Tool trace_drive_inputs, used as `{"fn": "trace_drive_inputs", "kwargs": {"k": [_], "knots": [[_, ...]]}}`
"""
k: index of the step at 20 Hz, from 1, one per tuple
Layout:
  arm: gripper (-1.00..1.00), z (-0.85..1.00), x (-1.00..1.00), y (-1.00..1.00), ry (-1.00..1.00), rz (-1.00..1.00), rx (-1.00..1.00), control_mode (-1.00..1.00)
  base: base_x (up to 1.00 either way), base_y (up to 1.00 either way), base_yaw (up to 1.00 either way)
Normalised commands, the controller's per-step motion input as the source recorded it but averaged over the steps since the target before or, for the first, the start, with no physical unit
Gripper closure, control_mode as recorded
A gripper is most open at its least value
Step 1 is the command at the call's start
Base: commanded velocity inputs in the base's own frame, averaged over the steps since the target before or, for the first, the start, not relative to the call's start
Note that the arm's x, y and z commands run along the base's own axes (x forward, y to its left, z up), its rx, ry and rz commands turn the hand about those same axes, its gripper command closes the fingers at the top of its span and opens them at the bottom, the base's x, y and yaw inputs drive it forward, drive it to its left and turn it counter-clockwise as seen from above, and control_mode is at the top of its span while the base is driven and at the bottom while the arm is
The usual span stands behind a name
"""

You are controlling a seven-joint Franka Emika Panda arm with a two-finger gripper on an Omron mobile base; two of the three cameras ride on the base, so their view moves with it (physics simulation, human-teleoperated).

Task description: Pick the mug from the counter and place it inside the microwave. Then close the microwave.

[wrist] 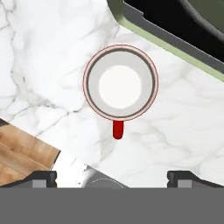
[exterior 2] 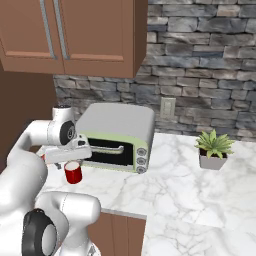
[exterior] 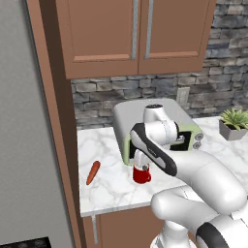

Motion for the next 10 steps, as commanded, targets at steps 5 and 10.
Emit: {"fn": "trace_drive_inputs", "kwargs": {"k": [5, 10], "knots": [[-1.00, -0.29, 0.00, 0.00, 0.00, 0.00, 0.00, -1.00, 0.00, 0.00, 0.00], [-1.00, -0.19, 0.00, 0.00, 0.00, 0.00, 0.02, -1.00, 0.00, 0.00, 0.00]]}}
